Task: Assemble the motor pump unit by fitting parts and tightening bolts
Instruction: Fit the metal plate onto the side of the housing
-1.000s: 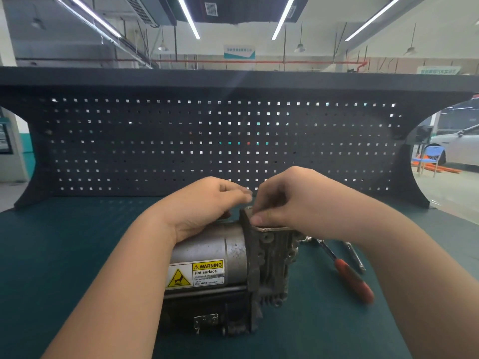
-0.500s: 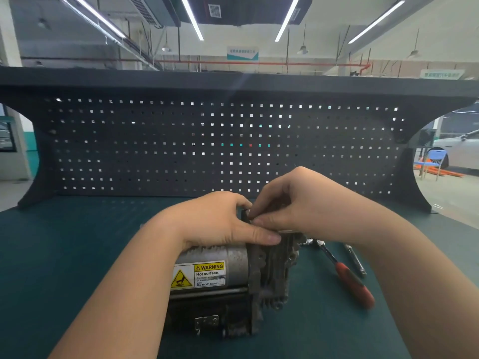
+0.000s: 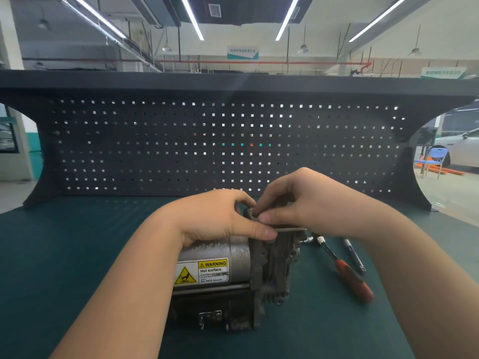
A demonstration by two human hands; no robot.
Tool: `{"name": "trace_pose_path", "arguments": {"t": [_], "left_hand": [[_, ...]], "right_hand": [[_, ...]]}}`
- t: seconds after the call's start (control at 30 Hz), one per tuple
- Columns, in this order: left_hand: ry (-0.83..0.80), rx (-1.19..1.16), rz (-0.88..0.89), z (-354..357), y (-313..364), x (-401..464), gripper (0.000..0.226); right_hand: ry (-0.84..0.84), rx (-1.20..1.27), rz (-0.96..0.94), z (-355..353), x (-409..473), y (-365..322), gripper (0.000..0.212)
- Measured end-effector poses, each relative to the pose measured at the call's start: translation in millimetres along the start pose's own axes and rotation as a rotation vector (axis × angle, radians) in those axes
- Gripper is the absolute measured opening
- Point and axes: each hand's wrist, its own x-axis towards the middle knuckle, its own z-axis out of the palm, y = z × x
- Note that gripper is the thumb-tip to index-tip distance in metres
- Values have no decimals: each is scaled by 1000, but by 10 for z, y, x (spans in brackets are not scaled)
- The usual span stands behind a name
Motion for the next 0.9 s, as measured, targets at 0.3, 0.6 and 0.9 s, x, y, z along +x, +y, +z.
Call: {"name": "trace_pose_path", "arguments": {"t": [0.3, 0.6, 0.9], "left_hand": [[-37, 34, -7, -6, -1, 7, 81], [4, 12, 18, -2, -17, 18, 72], [9, -40, 16, 1, -46, 30, 69]], "right_hand": [[-6, 23, 2, 21, 23, 9, 22], [-8, 37, 48, 61, 42, 44, 20], [-103, 36, 39, -69, -7, 70, 10]]}}
